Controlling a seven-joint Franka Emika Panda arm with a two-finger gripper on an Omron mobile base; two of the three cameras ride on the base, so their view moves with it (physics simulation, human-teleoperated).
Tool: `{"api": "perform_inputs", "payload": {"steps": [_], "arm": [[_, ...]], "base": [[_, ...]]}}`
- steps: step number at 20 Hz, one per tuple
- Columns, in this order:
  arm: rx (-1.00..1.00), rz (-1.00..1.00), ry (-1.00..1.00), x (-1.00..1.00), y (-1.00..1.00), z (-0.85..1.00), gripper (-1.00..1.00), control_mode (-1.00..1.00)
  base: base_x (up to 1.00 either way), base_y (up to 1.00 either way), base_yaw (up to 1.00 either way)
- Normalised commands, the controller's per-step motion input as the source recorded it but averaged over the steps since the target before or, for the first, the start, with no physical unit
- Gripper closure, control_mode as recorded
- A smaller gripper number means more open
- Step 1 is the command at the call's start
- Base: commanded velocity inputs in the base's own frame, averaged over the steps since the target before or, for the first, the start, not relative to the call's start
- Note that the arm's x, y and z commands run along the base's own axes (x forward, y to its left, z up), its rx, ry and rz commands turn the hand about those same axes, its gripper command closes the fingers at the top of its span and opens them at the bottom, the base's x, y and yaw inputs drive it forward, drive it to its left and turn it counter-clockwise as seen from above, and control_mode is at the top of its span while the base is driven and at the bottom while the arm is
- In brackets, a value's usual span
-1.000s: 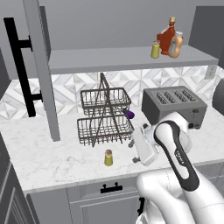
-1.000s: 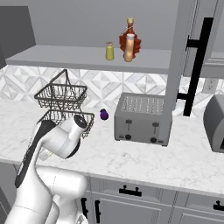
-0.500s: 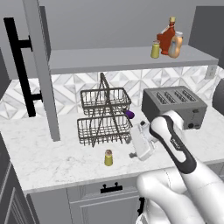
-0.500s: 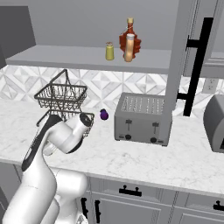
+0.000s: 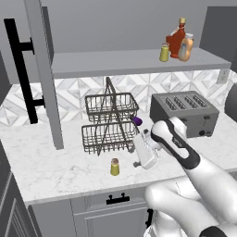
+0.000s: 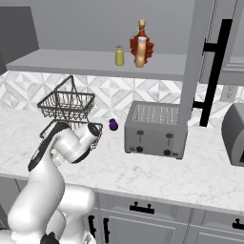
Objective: Put the shaker and condiment bottle from the counter next to their counterparts in the cabinet.
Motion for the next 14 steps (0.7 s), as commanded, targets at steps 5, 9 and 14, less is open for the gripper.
{"api": "perform_inputs", "payload": {"steps": [5, 9, 14], "arm": [[0.03, 0.0, 0.0, 0.06, 0.1, -0.24, -1.0, -1.0], [0.05, 0.0, 0.0, 0.0, 0.1, -0.22, -1.0, -1.0], [0.03, 0.0, 0.0, 0.0, 0.11, -0.23, -1.0, -1.0]], "base": [[0.0, 0.0, 0.0], [0.0, 0.0, 0.0], [0.0, 0.0, 0.0]]}}
